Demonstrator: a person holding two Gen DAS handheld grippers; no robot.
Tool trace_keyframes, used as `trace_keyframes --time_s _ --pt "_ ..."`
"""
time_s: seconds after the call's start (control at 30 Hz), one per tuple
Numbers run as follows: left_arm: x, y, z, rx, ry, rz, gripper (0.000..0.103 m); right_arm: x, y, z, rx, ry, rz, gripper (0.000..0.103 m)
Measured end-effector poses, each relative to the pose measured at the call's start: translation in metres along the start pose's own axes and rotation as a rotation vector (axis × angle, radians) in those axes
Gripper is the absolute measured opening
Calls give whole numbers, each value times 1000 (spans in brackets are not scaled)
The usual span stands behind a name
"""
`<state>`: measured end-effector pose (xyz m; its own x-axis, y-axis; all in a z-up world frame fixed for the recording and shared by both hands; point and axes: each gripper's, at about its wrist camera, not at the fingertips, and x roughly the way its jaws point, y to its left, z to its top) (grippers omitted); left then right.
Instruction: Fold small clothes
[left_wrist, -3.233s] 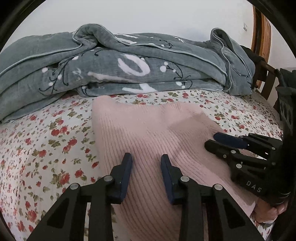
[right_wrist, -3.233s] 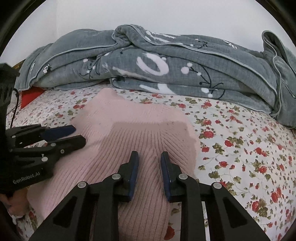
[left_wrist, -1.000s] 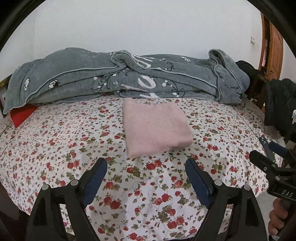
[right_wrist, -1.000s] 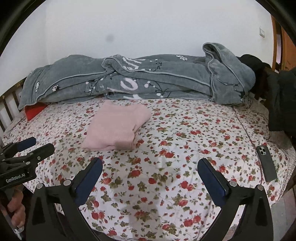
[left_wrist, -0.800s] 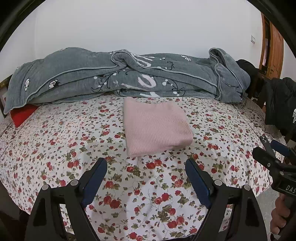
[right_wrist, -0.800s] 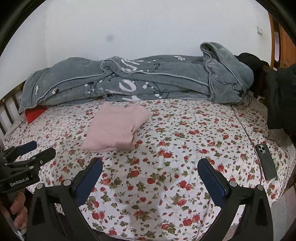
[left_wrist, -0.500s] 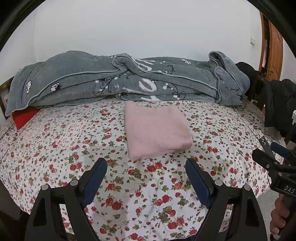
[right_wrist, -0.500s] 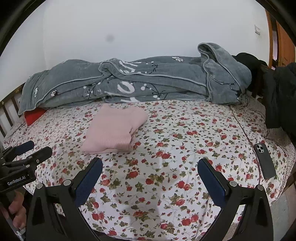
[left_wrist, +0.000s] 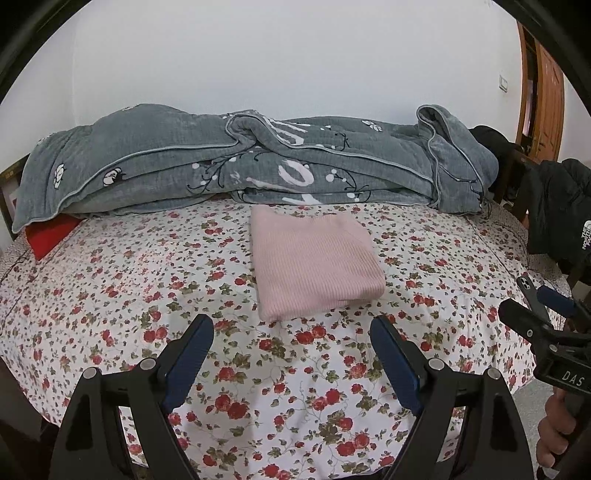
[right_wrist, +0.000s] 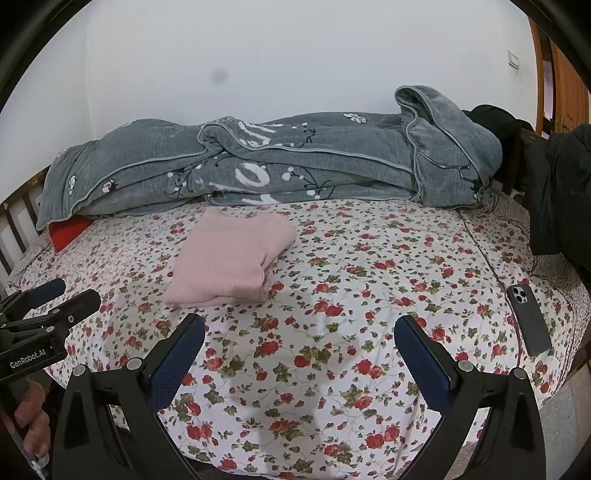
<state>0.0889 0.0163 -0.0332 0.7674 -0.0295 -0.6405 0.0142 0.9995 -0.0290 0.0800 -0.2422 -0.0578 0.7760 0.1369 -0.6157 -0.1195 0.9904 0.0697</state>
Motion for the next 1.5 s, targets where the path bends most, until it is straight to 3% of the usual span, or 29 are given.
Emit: trace_keyframes --time_s 1.5 --pt "-7 8 6 -11 -9 -1 86 -5 3 2 8 0 2 101"
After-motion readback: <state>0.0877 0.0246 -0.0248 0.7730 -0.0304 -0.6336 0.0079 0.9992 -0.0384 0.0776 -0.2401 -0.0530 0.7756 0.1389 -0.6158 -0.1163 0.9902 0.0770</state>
